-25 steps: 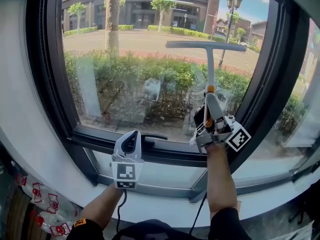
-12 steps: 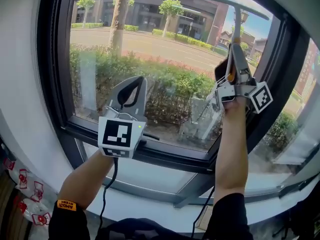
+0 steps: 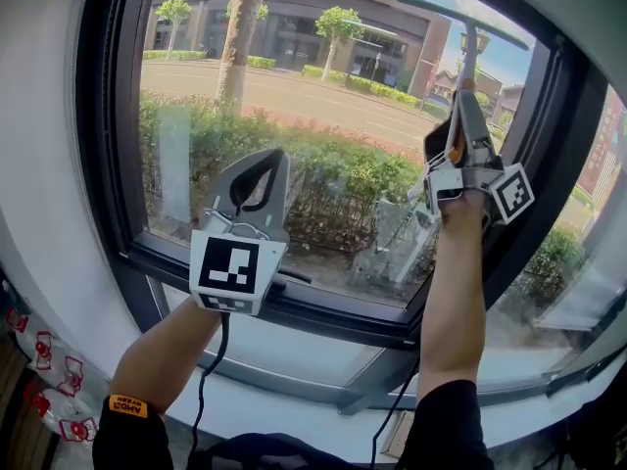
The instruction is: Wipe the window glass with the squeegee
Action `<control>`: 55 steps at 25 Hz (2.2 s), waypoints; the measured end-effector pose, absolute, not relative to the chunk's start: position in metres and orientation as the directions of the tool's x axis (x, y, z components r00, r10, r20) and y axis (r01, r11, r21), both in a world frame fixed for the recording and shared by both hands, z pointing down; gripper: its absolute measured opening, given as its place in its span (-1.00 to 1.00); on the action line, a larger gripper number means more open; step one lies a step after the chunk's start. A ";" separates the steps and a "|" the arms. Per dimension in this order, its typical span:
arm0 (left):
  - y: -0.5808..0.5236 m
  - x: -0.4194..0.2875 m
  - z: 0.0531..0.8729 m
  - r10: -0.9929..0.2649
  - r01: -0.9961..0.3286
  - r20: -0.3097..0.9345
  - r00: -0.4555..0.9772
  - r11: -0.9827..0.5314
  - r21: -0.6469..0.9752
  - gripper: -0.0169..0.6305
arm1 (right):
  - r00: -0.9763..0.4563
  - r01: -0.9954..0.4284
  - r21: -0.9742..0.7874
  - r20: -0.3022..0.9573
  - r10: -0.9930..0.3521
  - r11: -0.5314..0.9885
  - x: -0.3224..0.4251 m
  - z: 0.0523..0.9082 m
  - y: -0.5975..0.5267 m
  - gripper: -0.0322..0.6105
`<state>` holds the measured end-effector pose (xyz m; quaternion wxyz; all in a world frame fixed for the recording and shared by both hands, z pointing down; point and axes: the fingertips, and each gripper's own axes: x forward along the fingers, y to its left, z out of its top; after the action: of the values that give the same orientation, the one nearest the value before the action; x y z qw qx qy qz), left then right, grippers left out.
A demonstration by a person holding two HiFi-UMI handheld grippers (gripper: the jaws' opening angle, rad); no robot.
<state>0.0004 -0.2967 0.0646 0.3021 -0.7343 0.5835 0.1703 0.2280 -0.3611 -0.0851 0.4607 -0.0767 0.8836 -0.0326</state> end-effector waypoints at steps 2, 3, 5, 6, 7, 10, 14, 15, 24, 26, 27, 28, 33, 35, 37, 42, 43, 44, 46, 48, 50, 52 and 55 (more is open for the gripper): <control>-0.297 0.003 0.070 -0.754 -0.956 -0.597 0.272 -0.143 -0.255 -0.89 | -0.561 -0.100 -0.133 -0.811 -0.167 0.986 0.227 -0.077 -0.360 -0.75; -0.297 0.005 0.071 -0.754 -0.954 -0.595 0.280 -0.147 -0.262 -0.89 | -0.559 -0.097 -0.137 -0.812 -0.168 0.986 0.227 -0.072 -0.360 -0.75; -0.299 0.009 0.075 -0.754 -0.950 -0.588 0.291 -0.156 -0.270 -0.89 | -0.554 -0.090 -0.147 -0.815 -0.172 0.985 0.229 -0.062 -0.360 -0.75; -0.301 0.010 0.080 -0.757 -0.950 -0.583 0.294 -0.163 -0.268 -0.89 | -0.550 -0.086 -0.153 -0.816 -0.176 0.984 0.230 -0.055 -0.359 -0.75; -0.303 0.010 0.085 -0.761 -0.949 -0.577 0.297 -0.172 -0.263 -0.89 | -0.545 -0.083 -0.161 -0.819 -0.180 0.984 0.230 -0.047 -0.358 -0.75; -0.311 0.014 0.110 -0.777 -0.945 -0.546 0.312 -0.197 -0.260 -0.89 | -0.528 -0.075 -0.189 -0.825 -0.200 0.979 0.235 -0.016 -0.354 -0.75; -0.322 0.016 0.161 -0.824 -0.942 -0.466 0.323 -0.232 -0.242 -0.89 | -0.508 -0.063 -0.235 -0.829 -0.234 0.970 0.241 0.032 -0.347 -0.75; -0.324 0.016 0.173 -0.836 -0.942 -0.443 0.323 -0.237 -0.239 -0.89 | -0.508 -0.064 -0.246 -0.826 -0.244 0.967 0.242 0.045 -0.345 -0.75; -0.332 0.007 0.260 -0.899 -0.950 -0.310 0.310 -0.277 -0.146 -0.89 | -0.487 -0.049 -0.359 -0.806 -0.336 0.932 0.243 0.152 -0.333 -0.75; -0.334 0.004 0.270 -0.906 -0.952 -0.293 0.304 -0.276 -0.135 -0.89 | -0.484 -0.054 -0.371 -0.803 -0.349 0.927 0.245 0.164 -0.332 -0.75; -0.334 0.004 0.273 -0.909 -0.952 -0.287 0.303 -0.275 -0.134 -0.89 | -0.484 -0.057 -0.374 -0.801 -0.353 0.926 0.246 0.167 -0.331 -0.75; -0.333 0.003 0.275 -0.910 -0.953 -0.284 0.301 -0.273 -0.134 -0.89 | -0.485 -0.061 -0.375 -0.799 -0.356 0.925 0.247 0.168 -0.330 -0.75; -0.326 -0.010 0.279 -0.922 -0.961 -0.280 0.268 -0.238 -0.139 -0.89 | -0.471 -0.088 -0.372 -0.802 -0.367 0.924 0.253 0.166 -0.325 -0.75; -0.321 -0.023 0.280 -0.929 -0.967 -0.279 0.244 -0.212 -0.140 -0.89 | -0.463 -0.113 -0.363 -0.804 -0.373 0.925 0.247 0.165 -0.321 -0.75; -0.314 -0.042 0.283 -0.937 -0.973 -0.274 0.215 -0.182 -0.142 -0.89 | -0.465 -0.138 -0.356 -0.800 -0.378 0.924 0.231 0.165 -0.316 -0.75; -0.299 -0.108 0.294 -0.964 -0.987 -0.240 0.118 -0.087 -0.138 -0.89 | -0.529 -0.155 -0.336 -0.766 -0.366 0.929 0.151 0.169 -0.309 -0.75; -0.295 -0.126 0.297 -0.967 -0.988 -0.236 0.095 -0.063 -0.139 -0.89 | -0.549 -0.150 -0.332 -0.755 -0.358 0.931 0.128 0.172 -0.308 -0.75; -0.290 -0.145 0.299 -0.970 -0.990 -0.234 0.070 -0.038 -0.139 -0.89 | -0.569 -0.141 -0.329 -0.745 -0.348 0.934 0.103 0.175 -0.306 -0.75; -0.278 -0.183 0.298 -0.972 -0.991 -0.234 0.020 0.013 -0.137 -0.89 | -0.608 -0.114 -0.320 -0.726 -0.321 0.940 0.052 0.177 -0.302 -0.75; -0.263 -0.217 0.291 -0.970 -0.989 -0.242 -0.027 0.061 -0.137 -0.89 | -0.645 -0.082 -0.305 -0.710 -0.284 0.949 0.003 0.173 -0.295 -0.75; -0.251 -0.248 0.281 -0.965 -0.985 -0.256 -0.059 0.098 -0.144 -0.89 | -0.668 -0.049 -0.297 -0.700 -0.253 0.954 -0.042 0.166 -0.292 -0.75; -0.243 -0.272 0.266 -0.960 -0.978 -0.271 -0.070 0.119 -0.169 -0.89 | -0.679 -0.025 -0.300 -0.695 -0.237 0.953 -0.081 0.157 -0.295 -0.75; -0.233 -0.299 0.235 -0.951 -0.962 -0.304 -0.063 0.139 -0.235 -0.89 | -0.690 -0.025 -0.297 -0.686 -0.231 0.955 -0.128 0.139 -0.304 -0.75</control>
<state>-0.2989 -0.2333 0.2353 0.1951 -0.6560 0.7289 0.0145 -0.1275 -0.3043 0.1389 0.3874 -0.0704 0.9095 -0.1331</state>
